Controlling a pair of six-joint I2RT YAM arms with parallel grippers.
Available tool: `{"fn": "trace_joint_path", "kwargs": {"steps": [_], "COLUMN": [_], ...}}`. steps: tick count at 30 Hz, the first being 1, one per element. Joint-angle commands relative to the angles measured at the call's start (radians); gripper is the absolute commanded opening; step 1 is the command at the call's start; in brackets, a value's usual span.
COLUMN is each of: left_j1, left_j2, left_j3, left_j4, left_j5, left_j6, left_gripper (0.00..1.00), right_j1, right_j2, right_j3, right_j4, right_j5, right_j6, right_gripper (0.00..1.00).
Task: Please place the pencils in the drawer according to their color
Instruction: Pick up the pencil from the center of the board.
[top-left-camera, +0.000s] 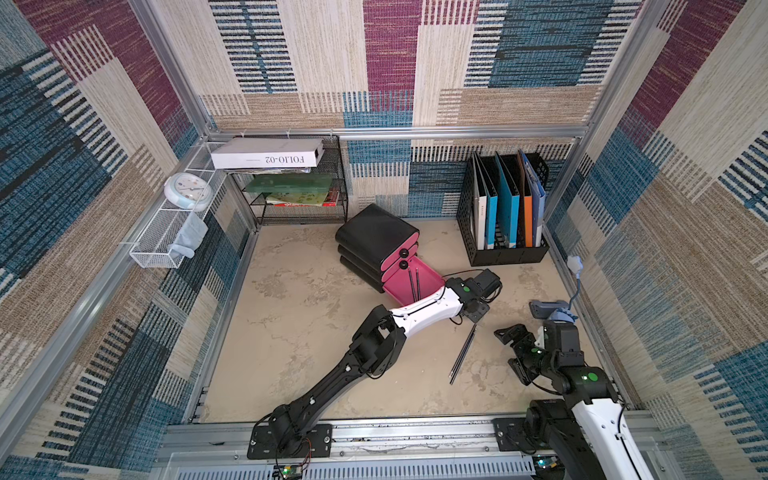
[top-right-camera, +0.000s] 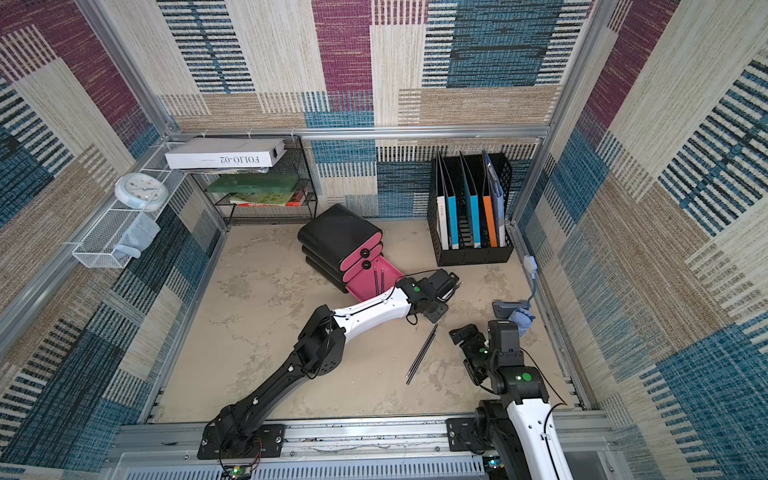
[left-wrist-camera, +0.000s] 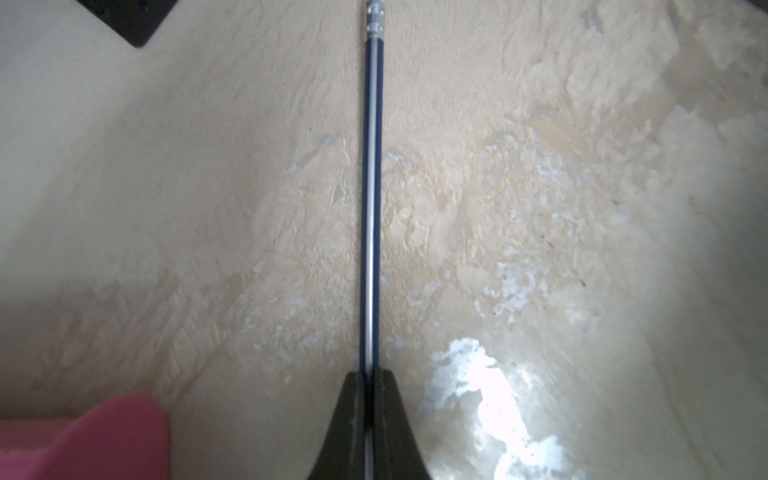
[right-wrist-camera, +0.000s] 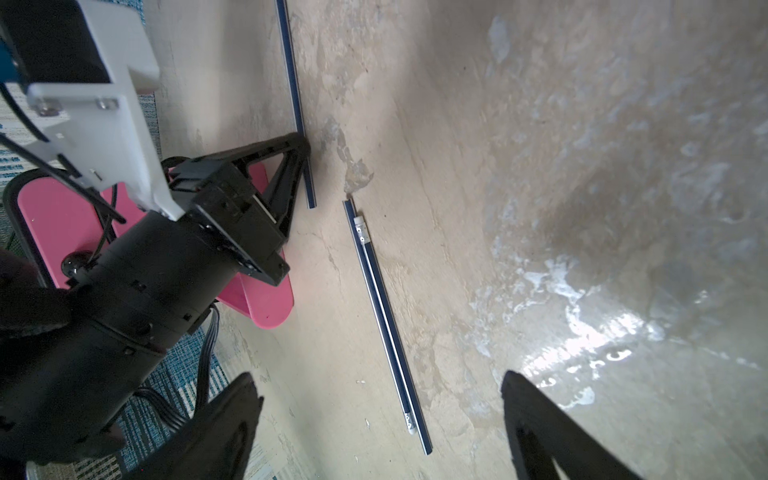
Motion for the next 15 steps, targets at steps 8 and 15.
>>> {"fn": "trace_joint_path", "kwargs": {"steps": [8,15], "left_j1": [0.001,0.002], "left_j2": [-0.073,-0.135], "left_j3": [-0.013,-0.038], "left_j4": [-0.135,-0.133], "left_j5": [0.025,0.024], "left_j6": [-0.052,-0.103], "left_gripper": [0.00,0.00], "right_j1": [0.001,0.001], "right_j2": [-0.028,-0.043], "right_j3": [-0.008,-0.007], "right_j4": [0.000,0.006], "right_j5": [-0.026,-0.041], "right_j6": [0.034,0.048], "right_gripper": [0.95,0.95]}}
